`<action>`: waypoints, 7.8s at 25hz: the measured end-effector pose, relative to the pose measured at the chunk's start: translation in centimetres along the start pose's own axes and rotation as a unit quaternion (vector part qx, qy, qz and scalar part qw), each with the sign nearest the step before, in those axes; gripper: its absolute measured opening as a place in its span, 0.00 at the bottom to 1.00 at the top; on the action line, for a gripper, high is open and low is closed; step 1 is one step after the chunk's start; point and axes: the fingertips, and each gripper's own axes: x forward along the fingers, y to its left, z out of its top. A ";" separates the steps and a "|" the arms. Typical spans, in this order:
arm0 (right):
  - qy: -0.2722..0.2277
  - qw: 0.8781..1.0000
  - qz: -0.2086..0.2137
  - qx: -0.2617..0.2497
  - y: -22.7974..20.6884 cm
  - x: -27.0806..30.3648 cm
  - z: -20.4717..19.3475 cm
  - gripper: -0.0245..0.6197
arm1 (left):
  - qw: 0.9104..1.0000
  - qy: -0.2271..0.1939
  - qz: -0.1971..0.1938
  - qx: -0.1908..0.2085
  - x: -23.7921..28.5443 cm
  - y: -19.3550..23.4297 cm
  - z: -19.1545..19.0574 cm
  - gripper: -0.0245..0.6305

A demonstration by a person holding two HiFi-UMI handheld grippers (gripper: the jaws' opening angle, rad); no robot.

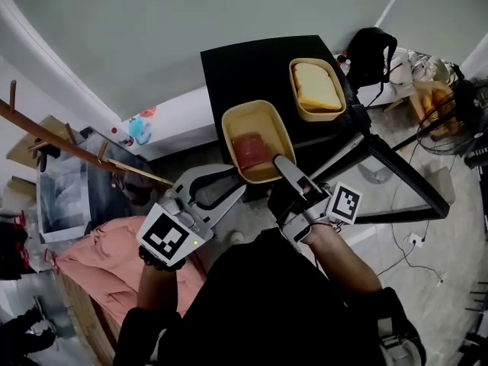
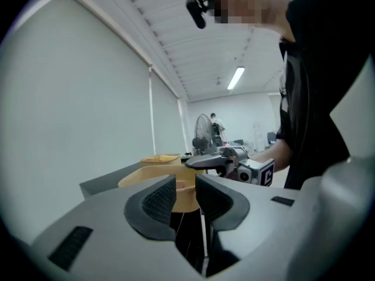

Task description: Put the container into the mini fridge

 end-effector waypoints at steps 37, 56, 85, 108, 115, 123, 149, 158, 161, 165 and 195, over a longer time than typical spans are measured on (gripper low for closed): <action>-0.040 0.998 -0.030 -0.025 -6.3 -16.5 1.8 0.38 | 0.993 0.004 0.009 -0.118 5.7 -5.3 -10.2 0.26; -0.001 0.999 -0.039 0.012 -13.2 -8.6 2.9 0.38 | 0.983 0.026 0.124 -0.131 0.3 -4.0 -11.1 0.26; 0.001 0.996 -0.083 0.013 -17.6 -2.1 3.9 0.38 | 0.961 0.024 0.210 -0.178 -5.6 -3.2 -12.7 0.26; 0.028 0.998 -0.057 -0.012 -16.5 -2.9 2.4 0.57 | 0.963 0.008 0.177 -0.204 -3.5 -2.8 -12.9 0.24; 0.076 0.989 -0.089 -0.094 -15.8 -4.1 -0.2 0.57 | 0.964 0.007 0.163 -0.208 -3.0 -3.0 -13.5 0.24; 0.049 0.986 -0.118 -0.105 -16.1 -4.3 0.3 0.27 | 0.968 0.003 0.148 -0.202 -2.2 -3.2 -13.5 0.24; 0.044 0.985 -0.129 -0.108 -17.2 0.5 2.9 0.20 | 0.961 0.003 0.189 -0.204 -3.2 -0.7 -13.2 0.22; 0.043 0.986 -0.118 -0.111 -16.8 0.8 2.8 0.20 | 0.961 0.001 0.195 -0.199 -3.4 -1.0 -12.8 0.22; 0.046 0.985 -0.111 -0.125 -16.0 -0.1 2.3 0.20 | 0.962 -0.002 0.192 -0.196 -3.6 -1.0 -12.8 0.22; 0.058 0.978 -0.105 -0.168 -14.3 -1.6 2.0 0.20 | 0.964 -0.008 0.184 -0.194 -3.1 -1.0 -12.7 0.22; -0.001 0.897 -0.106 -0.430 0.0 -10.9 5.0 0.16 | 0.997 -0.042 0.045 0.051 11.5 -1.0 3.9 0.21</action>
